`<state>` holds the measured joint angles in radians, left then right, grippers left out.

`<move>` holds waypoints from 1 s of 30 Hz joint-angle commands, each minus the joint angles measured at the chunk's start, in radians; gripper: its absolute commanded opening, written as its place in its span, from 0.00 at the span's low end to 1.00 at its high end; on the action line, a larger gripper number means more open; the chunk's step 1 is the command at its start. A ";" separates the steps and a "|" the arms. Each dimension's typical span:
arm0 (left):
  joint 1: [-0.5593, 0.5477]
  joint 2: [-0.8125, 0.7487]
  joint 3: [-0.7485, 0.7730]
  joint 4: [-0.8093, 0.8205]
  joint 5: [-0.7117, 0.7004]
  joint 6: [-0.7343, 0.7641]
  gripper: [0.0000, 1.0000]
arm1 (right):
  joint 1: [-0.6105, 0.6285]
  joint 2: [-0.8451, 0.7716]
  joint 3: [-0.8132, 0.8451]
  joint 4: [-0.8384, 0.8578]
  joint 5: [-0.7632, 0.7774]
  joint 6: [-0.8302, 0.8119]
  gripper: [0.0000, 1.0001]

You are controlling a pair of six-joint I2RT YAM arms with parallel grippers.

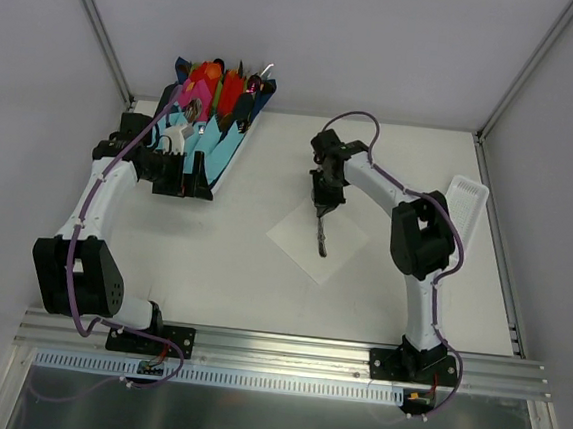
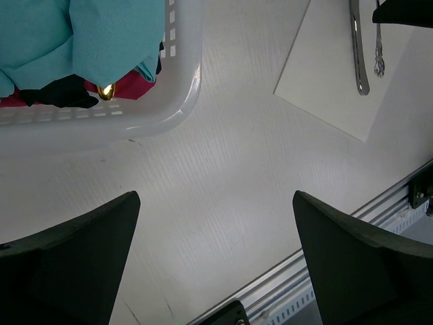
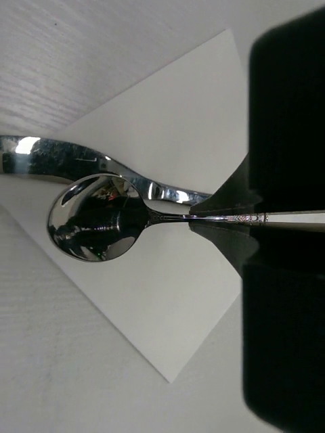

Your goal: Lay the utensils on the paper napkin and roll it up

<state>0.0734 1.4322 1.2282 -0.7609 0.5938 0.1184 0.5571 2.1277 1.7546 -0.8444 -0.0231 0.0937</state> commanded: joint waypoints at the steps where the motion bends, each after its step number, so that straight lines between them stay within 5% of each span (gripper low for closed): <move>1: 0.009 -0.012 -0.001 -0.014 0.031 -0.011 0.99 | 0.024 -0.005 0.059 -0.018 0.017 0.055 0.00; 30: 0.008 0.005 -0.007 -0.014 0.032 -0.011 0.99 | 0.066 0.052 -0.012 -0.012 0.095 0.107 0.01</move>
<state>0.0734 1.4338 1.2278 -0.7616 0.5964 0.1181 0.6159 2.1731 1.7500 -0.8421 0.0490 0.1833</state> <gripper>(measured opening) 0.987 0.018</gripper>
